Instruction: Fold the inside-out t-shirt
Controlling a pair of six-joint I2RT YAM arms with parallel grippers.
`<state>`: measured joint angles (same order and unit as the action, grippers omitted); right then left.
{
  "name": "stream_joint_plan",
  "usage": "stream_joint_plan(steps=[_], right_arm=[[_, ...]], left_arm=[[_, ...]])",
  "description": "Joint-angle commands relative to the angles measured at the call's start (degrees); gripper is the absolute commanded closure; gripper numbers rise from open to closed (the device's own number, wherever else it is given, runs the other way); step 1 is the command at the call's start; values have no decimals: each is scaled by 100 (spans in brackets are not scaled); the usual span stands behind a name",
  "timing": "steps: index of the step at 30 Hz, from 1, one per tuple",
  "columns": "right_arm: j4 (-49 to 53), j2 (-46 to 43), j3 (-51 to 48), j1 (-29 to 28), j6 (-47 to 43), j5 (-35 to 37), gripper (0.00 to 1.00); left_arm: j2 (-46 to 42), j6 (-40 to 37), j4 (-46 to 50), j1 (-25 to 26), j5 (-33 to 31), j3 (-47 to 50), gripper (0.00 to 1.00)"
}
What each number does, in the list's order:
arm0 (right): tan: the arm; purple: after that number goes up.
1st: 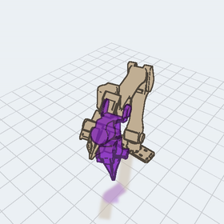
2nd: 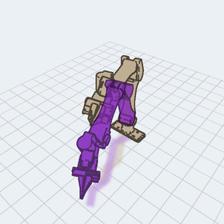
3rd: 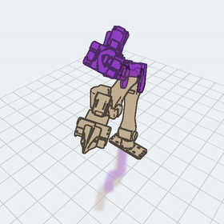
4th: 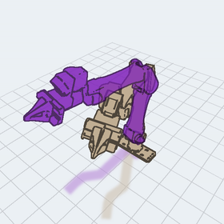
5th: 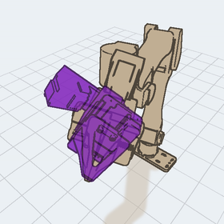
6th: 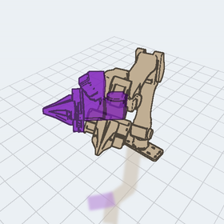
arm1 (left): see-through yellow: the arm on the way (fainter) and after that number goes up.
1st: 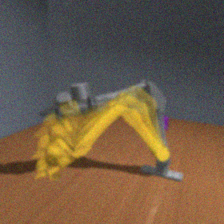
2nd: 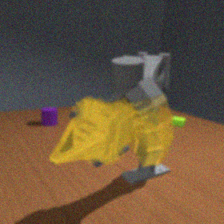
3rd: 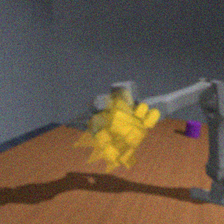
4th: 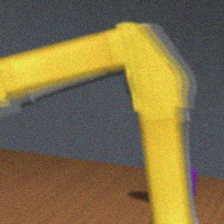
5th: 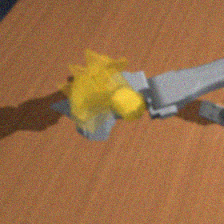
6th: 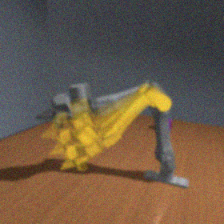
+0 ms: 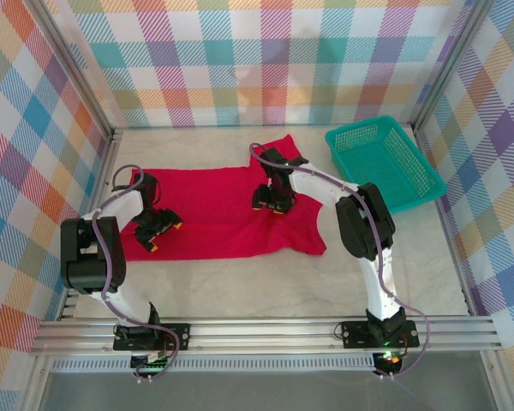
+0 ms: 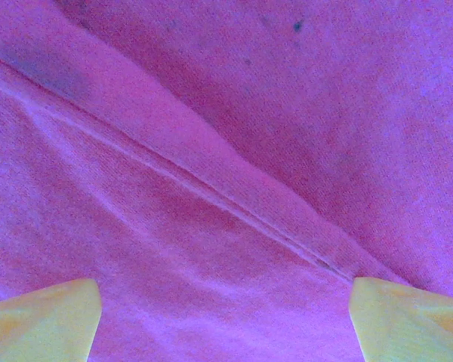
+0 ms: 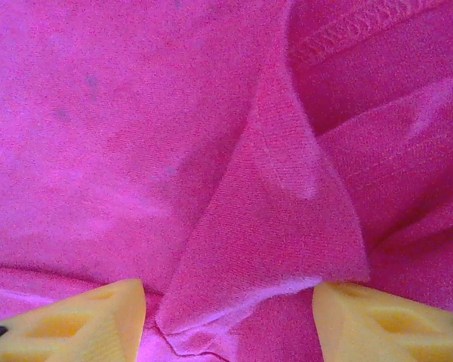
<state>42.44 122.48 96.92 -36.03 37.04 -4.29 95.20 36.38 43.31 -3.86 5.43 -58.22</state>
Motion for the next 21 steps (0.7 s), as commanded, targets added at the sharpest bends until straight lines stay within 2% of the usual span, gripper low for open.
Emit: stream_joint_plan(steps=[1, 4, 10, 21], right_arm=[[327, 76, 106, 8, 14, 105, 39], [287, 11, -22, 8, 28, 97, 38], [13, -76, -263, 8, 71, 19, 30], [70, 559, 950, -53, 229, -299, 31]], left_arm=[[-7, -98, 142, -10, -75, 67, 14], [0, -97, 126, -9, -78, 65, 14], [60, -76, 88, -5, -16, 21, 14], [-47, -63, 33, -9, -25, 161, 14]])
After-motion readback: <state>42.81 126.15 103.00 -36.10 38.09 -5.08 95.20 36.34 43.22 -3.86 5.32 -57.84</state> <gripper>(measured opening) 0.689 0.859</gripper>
